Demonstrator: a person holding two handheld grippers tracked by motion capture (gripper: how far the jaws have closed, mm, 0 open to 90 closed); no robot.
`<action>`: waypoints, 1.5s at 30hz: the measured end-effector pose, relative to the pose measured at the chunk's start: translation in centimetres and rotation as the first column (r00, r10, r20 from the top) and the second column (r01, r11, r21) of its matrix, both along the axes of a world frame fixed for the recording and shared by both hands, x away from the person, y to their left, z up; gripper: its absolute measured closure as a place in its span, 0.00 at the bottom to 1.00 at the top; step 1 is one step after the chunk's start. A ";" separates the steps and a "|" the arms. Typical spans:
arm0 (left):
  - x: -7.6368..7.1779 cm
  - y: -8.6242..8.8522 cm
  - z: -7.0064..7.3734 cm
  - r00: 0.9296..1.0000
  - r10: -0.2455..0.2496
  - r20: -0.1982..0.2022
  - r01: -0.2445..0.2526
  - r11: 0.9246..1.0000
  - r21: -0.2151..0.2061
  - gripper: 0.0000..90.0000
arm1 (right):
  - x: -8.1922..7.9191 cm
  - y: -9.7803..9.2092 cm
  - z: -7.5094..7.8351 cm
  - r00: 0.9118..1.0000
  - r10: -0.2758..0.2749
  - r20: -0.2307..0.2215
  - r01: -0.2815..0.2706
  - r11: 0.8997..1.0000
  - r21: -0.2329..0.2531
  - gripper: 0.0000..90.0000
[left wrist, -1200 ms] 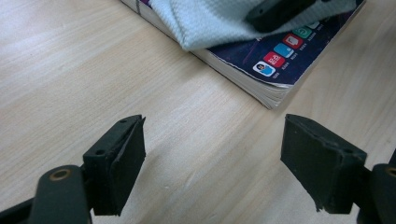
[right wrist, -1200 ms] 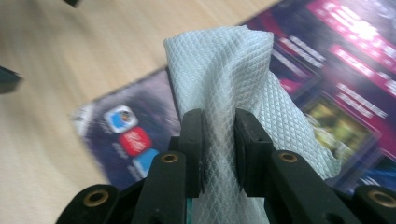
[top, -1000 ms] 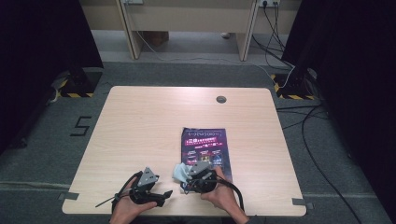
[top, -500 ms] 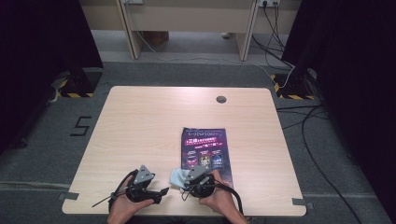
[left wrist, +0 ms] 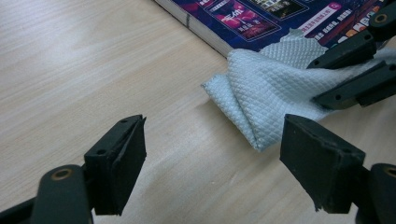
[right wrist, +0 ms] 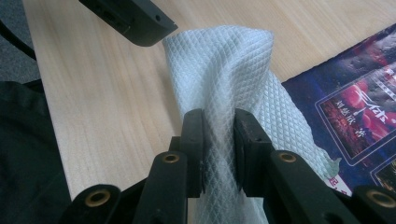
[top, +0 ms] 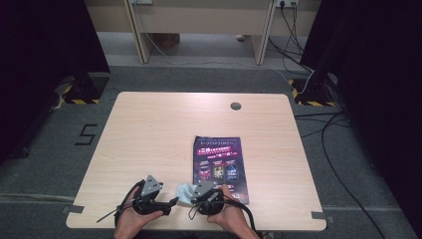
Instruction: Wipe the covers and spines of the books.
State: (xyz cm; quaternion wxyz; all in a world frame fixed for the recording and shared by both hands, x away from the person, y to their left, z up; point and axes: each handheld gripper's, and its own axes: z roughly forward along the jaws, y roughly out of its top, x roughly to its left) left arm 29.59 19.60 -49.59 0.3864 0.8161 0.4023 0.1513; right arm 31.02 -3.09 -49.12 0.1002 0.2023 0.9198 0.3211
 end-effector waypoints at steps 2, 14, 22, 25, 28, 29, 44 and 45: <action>0.0 0.0 0.0 1.000 0.000 -0.003 0.000 1.000 0.002 0.24 | 0.2 -0.4 0.0 1.000 -0.009 -0.016 0.009 1.000 0.008 0.85; -0.1 -0.5 -0.1 1.000 -0.020 -0.004 0.020 1.000 -0.008 0.24 | 1.3 -6.0 0.0 0.989 -0.147 -0.017 0.147 0.989 0.004 0.84; 0.0 -1.6 -0.4 0.998 -0.058 -0.009 0.058 0.998 -0.017 0.24 | 1.3 -9.7 0.0 0.972 -0.236 -0.007 0.236 0.972 0.005 0.84; 0.1 -2.2 -0.6 0.998 -0.062 -0.014 0.062 0.998 -0.028 0.24 | 1.0 -9.9 0.0 0.972 -0.236 -0.008 0.236 0.972 0.006 0.84; 0.2 -3.2 -0.7 0.996 -0.085 -0.012 0.084 0.996 -0.038 0.24 | 0.8 -10.0 0.0 0.972 -0.234 -0.013 0.234 0.972 0.009 0.84; 0.3 -3.5 -0.7 0.996 -0.092 -0.013 0.092 0.995 -0.046 0.23 | 0.8 -10.0 0.0 0.972 -0.235 -0.015 0.235 0.972 0.011 0.84; 1.9 -6.8 -1.3 0.995 -0.098 -0.008 0.098 0.995 -0.017 0.22 | 2.3 -13.1 0.0 0.939 -0.343 -0.003 0.343 0.939 0.013 0.84; 2.0 -6.9 -1.5 0.995 -0.098 -0.012 0.098 0.995 -0.012 0.22 | 2.2 -13.1 0.0 0.942 -0.336 0.002 0.336 0.942 0.006 0.84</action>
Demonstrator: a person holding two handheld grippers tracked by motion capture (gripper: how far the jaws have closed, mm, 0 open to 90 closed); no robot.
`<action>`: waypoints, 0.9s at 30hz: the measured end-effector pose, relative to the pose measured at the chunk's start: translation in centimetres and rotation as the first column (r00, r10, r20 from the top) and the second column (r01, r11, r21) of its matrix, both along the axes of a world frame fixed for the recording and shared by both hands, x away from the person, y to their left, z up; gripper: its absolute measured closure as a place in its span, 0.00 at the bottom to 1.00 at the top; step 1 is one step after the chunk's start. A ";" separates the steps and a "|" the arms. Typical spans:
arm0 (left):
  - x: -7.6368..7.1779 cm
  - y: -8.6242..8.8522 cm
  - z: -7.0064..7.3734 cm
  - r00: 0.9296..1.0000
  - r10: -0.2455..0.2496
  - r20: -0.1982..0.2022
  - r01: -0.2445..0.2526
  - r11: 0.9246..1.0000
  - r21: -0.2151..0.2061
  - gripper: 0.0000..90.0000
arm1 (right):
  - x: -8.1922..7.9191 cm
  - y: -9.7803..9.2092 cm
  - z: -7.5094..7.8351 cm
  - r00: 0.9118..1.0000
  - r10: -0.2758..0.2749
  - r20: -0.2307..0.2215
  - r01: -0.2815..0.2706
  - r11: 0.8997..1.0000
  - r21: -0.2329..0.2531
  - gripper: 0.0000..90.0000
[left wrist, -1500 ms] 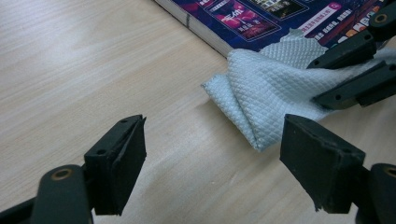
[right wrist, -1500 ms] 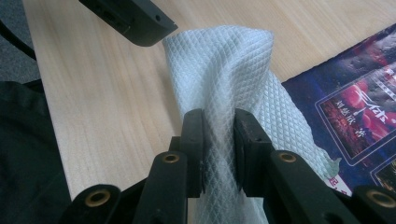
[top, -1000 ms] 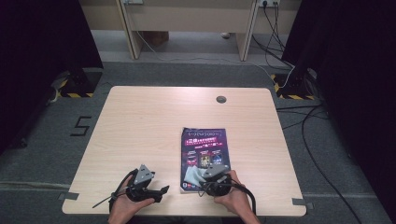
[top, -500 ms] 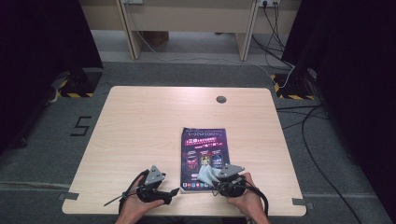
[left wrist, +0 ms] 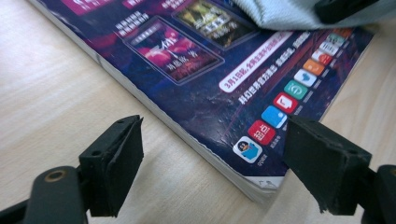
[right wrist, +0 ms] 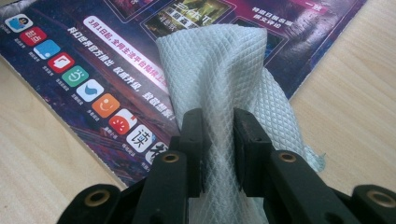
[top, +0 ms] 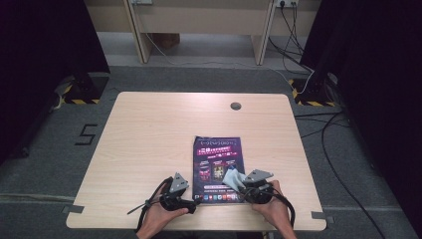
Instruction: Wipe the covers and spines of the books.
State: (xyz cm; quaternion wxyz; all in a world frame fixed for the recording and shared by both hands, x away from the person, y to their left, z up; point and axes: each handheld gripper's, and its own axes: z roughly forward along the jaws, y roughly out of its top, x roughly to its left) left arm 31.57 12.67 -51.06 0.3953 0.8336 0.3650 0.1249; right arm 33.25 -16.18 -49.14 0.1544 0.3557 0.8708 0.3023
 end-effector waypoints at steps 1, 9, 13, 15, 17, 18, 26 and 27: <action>0.0 0.0 -0.1 1.000 0.004 -0.001 -0.004 1.000 0.002 0.21 | -0.2 0.1 0.0 1.000 0.005 -0.003 -0.005 1.000 0.001 0.84; -0.1 0.1 -0.3 1.000 0.006 0.011 -0.006 1.000 0.019 0.21 | -0.5 0.1 -0.1 1.000 0.025 -0.002 -0.025 1.000 0.007 0.84; 0.0 0.1 -0.3 1.000 0.008 0.003 -0.008 1.000 0.011 0.21 | 0.6 0.1 0.0 1.000 0.006 0.006 -0.006 1.000 -0.001 0.84; 0.0 0.1 -0.3 1.000 0.004 0.006 -0.004 1.000 0.014 0.21 | 1.5 0.2 0.0 1.000 -0.009 0.010 0.009 1.000 -0.009 0.84; 0.0 0.1 -0.3 1.000 0.005 0.002 -0.005 1.000 0.014 0.20 | 2.4 0.3 0.0 1.000 -0.019 0.012 0.019 1.000 -0.018 0.84; 0.0 0.1 -0.4 1.000 0.005 0.001 -0.005 1.000 0.011 0.20 | 2.9 0.4 0.0 1.000 -0.025 0.016 0.025 0.999 -0.022 0.84; 0.1 0.2 -0.4 1.000 -0.003 -0.005 0.003 1.000 0.013 0.20 | 7.6 0.8 0.1 0.996 -0.091 0.005 0.091 0.996 -0.022 0.84; 0.2 0.2 -0.4 1.000 -0.004 -0.008 0.004 1.000 0.012 0.20 | 8.2 0.8 0.1 0.995 -0.097 0.006 0.097 0.995 -0.024 0.84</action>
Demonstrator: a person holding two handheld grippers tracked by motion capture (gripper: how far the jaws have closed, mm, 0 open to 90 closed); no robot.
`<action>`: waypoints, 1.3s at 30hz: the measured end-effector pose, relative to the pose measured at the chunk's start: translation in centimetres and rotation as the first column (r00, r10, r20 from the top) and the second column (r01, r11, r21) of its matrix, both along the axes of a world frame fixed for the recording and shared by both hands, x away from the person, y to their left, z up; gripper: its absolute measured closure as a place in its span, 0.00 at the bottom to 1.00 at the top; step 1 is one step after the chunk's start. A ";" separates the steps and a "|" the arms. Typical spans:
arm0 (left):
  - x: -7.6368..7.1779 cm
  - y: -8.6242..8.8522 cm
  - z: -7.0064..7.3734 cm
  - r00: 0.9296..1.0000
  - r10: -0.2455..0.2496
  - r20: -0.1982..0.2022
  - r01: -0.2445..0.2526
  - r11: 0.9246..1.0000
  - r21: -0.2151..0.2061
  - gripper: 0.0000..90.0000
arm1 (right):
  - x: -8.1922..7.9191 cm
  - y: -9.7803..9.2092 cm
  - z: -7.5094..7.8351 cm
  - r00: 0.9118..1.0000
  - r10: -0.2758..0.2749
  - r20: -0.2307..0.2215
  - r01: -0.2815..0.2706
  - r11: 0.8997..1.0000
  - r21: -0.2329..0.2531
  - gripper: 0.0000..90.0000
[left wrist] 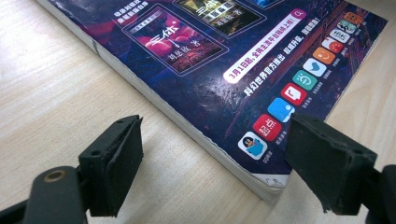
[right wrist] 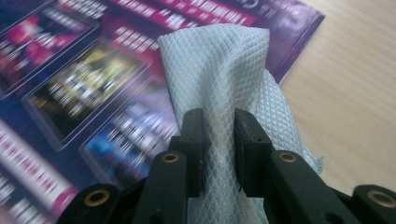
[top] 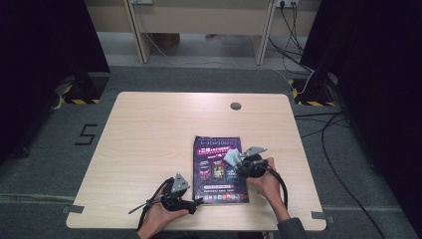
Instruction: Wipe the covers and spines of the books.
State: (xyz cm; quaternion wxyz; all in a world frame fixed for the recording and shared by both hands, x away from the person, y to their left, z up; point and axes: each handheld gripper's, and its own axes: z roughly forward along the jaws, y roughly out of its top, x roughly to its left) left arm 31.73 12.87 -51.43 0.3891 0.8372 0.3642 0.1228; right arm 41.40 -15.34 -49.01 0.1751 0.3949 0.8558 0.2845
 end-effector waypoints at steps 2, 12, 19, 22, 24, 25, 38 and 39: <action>0.0 0.0 0.0 1.000 0.003 0.000 -0.003 1.000 -0.003 0.20 | 1.1 0.2 0.0 1.000 -0.014 -0.003 0.014 1.000 -0.001 0.84; 0.1 0.0 0.0 1.000 -0.002 -0.003 0.002 1.000 -0.007 0.20 | 6.3 0.9 0.1 0.994 -0.111 0.010 0.111 0.994 -0.015 0.84; -0.1 0.0 -0.1 1.000 0.000 0.005 0.000 1.000 -0.009 0.21 | 9.5 1.5 0.3 0.985 -0.171 0.006 0.171 0.984 -0.041 0.84; 0.1 0.0 0.0 1.000 -0.008 0.002 0.008 1.000 -0.003 0.21 | 10.1 1.7 0.3 0.982 -0.189 0.007 0.189 0.981 -0.043 0.84; 0.0 0.0 0.0 1.000 -0.006 0.001 0.006 1.000 -0.006 0.21 | 10.1 2.0 0.2 0.981 -0.193 0.017 0.194 0.980 -0.050 0.85; 0.0 0.0 0.0 1.000 -0.007 0.002 0.007 1.000 -0.006 0.21 | 10.0 2.2 0.2 0.982 -0.188 0.023 0.189 0.980 -0.054 0.85; 0.0 0.1 -0.1 1.000 -0.003 0.000 0.003 1.000 -0.013 0.21 | 8.7 7.6 -0.2 0.998 -0.058 0.025 0.058 0.998 -0.003 0.85; 0.0 0.1 -0.1 1.000 -0.004 0.001 0.004 1.000 -0.013 0.21 | 8.6 8.1 -0.2 0.999 -0.046 0.025 0.046 0.999 -0.001 0.85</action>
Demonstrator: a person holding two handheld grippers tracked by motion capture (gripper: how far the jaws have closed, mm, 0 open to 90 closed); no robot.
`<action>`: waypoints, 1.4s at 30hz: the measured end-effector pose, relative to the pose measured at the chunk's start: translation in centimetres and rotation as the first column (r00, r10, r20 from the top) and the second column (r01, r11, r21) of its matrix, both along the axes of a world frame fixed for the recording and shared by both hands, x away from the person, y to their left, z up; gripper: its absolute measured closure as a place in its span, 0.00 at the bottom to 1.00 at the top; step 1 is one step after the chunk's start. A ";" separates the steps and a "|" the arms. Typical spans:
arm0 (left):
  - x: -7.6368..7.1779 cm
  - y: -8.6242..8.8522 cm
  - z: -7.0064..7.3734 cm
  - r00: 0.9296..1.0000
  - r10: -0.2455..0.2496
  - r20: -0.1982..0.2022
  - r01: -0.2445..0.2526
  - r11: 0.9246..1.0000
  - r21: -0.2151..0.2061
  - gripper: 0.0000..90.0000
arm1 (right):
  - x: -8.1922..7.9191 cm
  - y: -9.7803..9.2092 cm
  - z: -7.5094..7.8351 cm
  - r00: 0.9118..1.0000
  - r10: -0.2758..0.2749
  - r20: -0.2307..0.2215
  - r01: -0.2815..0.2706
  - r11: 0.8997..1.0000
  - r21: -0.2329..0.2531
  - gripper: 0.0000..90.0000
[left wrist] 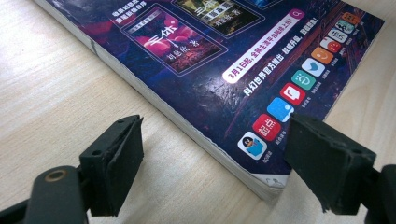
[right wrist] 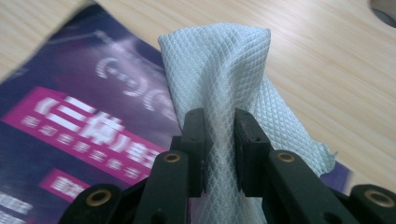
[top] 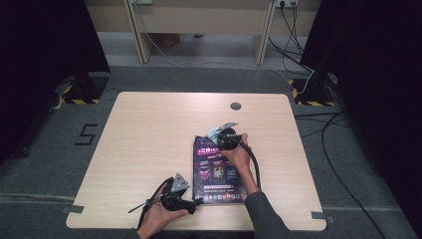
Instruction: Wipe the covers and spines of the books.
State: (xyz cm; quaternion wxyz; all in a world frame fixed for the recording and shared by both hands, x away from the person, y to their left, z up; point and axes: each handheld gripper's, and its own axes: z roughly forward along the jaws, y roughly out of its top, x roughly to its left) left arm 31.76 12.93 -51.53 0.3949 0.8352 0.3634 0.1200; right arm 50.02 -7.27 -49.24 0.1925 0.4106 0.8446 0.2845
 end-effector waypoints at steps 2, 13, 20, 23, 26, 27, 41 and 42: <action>0.0 0.0 0.0 1.000 -0.001 -0.002 0.001 1.000 0.001 0.21 | -0.1 0.9 0.0 1.000 0.026 0.000 -0.026 1.000 0.003 0.85; 0.0 0.0 0.0 1.000 0.000 -0.006 0.000 1.000 -0.002 0.21 | -1.2 4.1 -0.1 0.993 0.119 0.005 -0.119 0.993 0.011 0.85; 0.0 0.0 0.0 1.000 0.005 -0.004 -0.005 1.000 -0.004 0.21 | -2.7 4.5 -0.2 0.985 0.175 -0.003 -0.174 0.984 0.026 0.85; -0.1 0.0 0.0 1.000 0.006 -0.001 -0.006 1.000 -0.003 0.21 | -3.6 4.7 -0.2 0.976 0.216 -0.002 -0.216 0.976 0.024 0.85; -0.1 0.0 0.0 1.000 0.010 -0.001 -0.010 1.000 -0.004 0.21 | -4.9 4.6 -0.2 0.968 0.251 -0.007 -0.251 0.968 0.030 0.85; -0.1 0.0 0.0 1.000 0.009 0.001 -0.009 1.000 -0.003 0.21 | -5.4 4.6 -0.2 0.964 0.266 -0.006 -0.265 0.964 0.033 0.85; -1.7 2.2 1.2 0.999 0.007 -0.032 -0.009 0.999 -0.040 0.23 | -9.0 1.5 -0.2 0.955 0.296 -0.014 -0.295 0.955 0.040 0.85; -1.9 2.5 1.3 0.999 0.007 -0.034 -0.009 0.999 -0.043 0.23 | -9.3 1.5 -0.2 0.953 0.304 -0.018 -0.303 0.952 0.037 0.85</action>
